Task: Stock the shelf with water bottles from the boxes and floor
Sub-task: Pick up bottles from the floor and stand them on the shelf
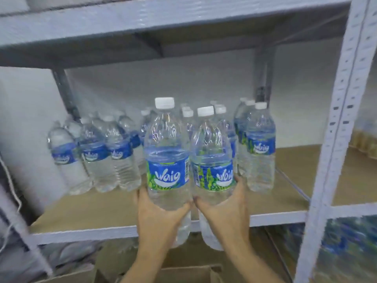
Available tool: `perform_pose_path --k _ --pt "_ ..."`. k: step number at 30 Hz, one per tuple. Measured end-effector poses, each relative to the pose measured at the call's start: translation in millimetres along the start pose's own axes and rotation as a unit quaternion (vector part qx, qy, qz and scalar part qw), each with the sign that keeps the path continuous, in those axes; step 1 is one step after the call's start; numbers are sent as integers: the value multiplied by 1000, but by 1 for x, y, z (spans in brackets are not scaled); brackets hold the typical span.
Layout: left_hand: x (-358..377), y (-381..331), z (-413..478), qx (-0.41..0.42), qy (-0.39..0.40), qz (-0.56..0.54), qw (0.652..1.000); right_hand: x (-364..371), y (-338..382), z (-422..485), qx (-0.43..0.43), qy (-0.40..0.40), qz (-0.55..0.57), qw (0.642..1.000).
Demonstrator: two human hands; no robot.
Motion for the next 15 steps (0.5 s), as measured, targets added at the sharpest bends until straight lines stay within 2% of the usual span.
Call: perform_pose_path --k 10,15 --pt "-90 44 84 9 -87 57 994 155 18 4 -40 78 19 996" --pt "-101 69 120 3 -103 52 993 200 20 16 -54 75 37 995"
Point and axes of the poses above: each hand's wrist, its own z-axis towards the middle knuckle, its own x-axis out of the palm, y = z × x, the point moved 9 cm from there along z, towards the middle knuckle, and after that the axes turned 4 degrees about -x, right-handed, at the moved point
